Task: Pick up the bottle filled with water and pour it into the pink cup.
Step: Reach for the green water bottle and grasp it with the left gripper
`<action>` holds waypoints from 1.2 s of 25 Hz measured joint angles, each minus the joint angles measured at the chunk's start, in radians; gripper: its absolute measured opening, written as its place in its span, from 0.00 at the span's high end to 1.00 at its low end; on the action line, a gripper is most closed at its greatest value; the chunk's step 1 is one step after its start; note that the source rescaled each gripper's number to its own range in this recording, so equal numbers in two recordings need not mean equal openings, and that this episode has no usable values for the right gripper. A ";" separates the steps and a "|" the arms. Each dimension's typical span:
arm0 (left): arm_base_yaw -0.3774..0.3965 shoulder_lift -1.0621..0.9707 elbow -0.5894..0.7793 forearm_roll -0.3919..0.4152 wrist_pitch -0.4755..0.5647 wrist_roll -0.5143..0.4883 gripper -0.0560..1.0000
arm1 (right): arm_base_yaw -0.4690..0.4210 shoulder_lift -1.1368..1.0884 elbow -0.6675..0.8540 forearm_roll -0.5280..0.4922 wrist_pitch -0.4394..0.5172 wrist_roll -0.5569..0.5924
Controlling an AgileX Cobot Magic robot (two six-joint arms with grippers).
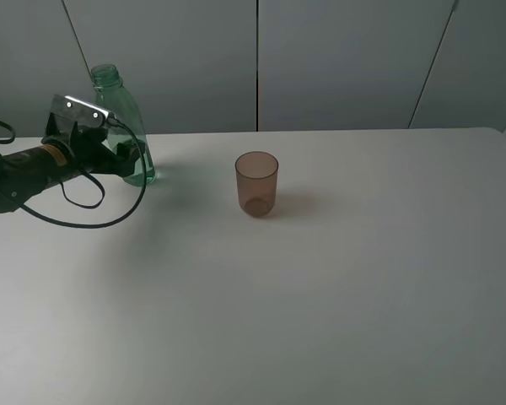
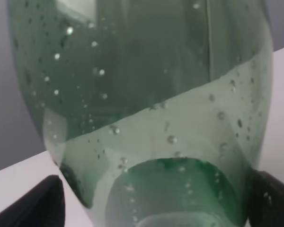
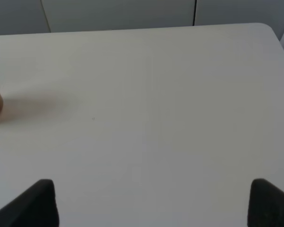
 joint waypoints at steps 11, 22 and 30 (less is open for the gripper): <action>-0.046 0.061 -0.085 -0.062 0.010 0.000 0.04 | 0.000 0.000 0.000 0.000 0.000 0.000; -0.048 0.120 -0.150 -0.078 0.019 0.000 0.04 | 0.000 0.000 0.000 0.000 0.000 0.000; -0.049 0.124 -0.150 -0.077 0.022 -0.005 0.89 | 0.000 0.000 0.000 0.000 0.000 0.000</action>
